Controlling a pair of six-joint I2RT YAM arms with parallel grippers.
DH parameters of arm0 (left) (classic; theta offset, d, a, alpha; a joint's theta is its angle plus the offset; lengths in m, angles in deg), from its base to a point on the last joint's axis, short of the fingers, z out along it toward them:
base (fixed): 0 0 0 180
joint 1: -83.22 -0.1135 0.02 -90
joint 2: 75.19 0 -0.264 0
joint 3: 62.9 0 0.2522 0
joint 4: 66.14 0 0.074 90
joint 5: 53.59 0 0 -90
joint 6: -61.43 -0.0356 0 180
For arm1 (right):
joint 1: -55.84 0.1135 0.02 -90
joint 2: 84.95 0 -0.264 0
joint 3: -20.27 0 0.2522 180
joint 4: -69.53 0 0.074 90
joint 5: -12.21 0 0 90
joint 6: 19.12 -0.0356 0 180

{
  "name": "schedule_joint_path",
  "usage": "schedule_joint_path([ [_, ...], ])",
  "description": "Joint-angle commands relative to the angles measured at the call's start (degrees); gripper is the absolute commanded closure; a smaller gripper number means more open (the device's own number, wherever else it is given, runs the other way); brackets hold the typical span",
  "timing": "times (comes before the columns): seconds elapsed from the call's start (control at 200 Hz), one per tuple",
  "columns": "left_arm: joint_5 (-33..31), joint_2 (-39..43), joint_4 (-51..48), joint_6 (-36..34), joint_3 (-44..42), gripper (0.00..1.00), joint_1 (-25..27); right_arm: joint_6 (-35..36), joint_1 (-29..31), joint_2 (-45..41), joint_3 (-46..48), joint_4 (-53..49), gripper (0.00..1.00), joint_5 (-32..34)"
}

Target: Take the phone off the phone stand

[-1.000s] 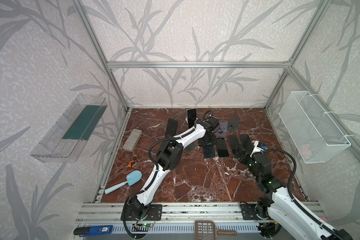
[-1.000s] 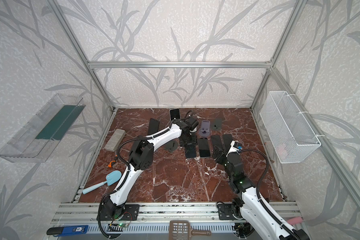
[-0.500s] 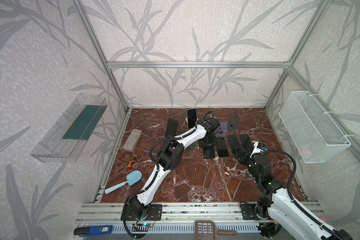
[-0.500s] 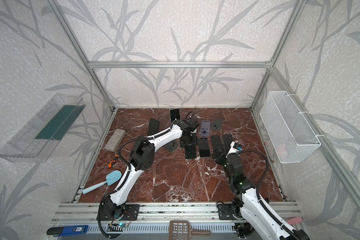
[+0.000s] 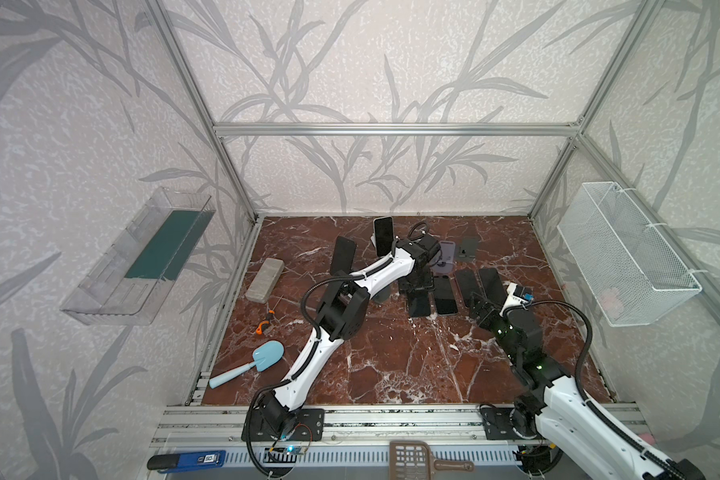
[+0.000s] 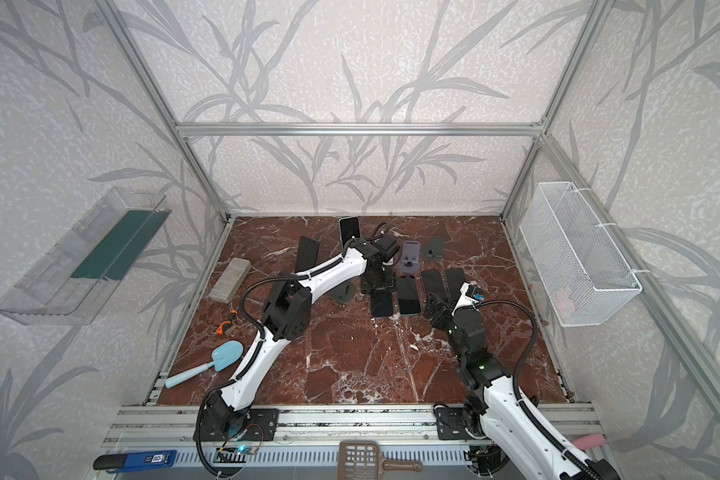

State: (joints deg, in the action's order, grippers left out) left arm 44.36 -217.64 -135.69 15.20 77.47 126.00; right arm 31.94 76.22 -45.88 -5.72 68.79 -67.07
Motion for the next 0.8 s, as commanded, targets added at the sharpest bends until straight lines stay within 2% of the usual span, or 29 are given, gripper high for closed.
schedule_joint_path([
  [0.0, -0.36, -4.78, 0.57, -0.37, -0.99, 0.59, -0.02, 0.97, 0.25, -0.2, -0.61, 0.34, 0.15, 1.58],
  [0.575, 0.42, -4.99, 1.04, -1.84, -3.19, 0.55, -0.38, 0.97, 0.27, 1.44, -0.94, 1.56, 0.15, 0.05],
  [0.795, -0.95, -5.12, -0.67, -1.76, -4.04, 0.56, -0.39, 1.09, 0.25, 1.37, -0.99, 1.55, 0.15, -0.17],
])
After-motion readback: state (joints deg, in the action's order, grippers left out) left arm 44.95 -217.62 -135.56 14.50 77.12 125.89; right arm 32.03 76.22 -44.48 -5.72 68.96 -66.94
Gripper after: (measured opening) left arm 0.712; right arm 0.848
